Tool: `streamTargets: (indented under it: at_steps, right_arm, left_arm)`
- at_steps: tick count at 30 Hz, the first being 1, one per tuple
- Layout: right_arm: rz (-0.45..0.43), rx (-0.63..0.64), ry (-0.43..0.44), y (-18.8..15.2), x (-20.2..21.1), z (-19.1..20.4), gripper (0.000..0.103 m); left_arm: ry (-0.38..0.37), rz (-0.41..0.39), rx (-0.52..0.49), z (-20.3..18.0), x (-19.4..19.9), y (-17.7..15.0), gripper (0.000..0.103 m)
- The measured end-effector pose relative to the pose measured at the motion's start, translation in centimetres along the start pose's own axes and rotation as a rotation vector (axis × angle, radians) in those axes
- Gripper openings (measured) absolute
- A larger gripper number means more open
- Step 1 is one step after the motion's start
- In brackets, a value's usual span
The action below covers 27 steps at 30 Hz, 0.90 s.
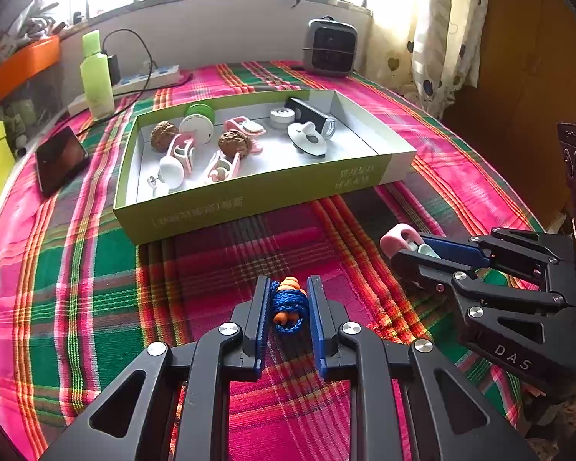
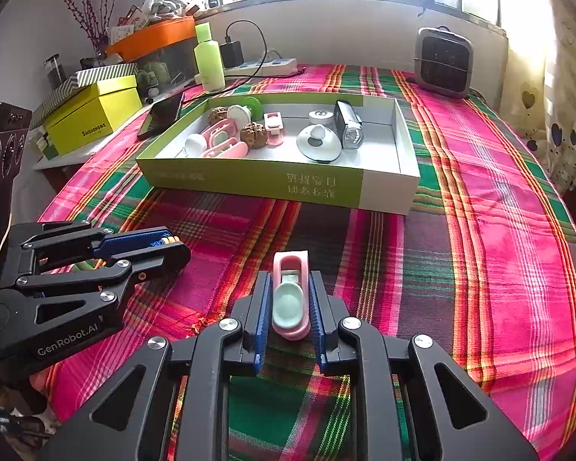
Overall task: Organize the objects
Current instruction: 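Carry the pink-and-mint clip and blue rope figure into the box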
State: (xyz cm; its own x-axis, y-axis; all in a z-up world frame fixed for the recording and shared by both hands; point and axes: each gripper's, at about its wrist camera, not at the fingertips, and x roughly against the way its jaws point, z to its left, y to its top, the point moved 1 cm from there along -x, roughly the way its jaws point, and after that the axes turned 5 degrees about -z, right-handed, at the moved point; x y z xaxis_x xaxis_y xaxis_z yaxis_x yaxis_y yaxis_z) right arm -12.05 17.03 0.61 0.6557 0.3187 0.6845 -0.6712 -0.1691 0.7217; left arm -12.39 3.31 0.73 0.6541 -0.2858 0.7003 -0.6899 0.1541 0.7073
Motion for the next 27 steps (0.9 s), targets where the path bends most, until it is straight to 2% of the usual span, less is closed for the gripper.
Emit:
streamTargets:
  at_steps: [27]
  right_arm:
    - [-0.053, -0.015, 0.023, 1.3, 1.4, 0.3, 0.019]
  left_arm:
    - [0.010, -0.050, 0.028, 0.3, 1.4, 1.6, 0.017]
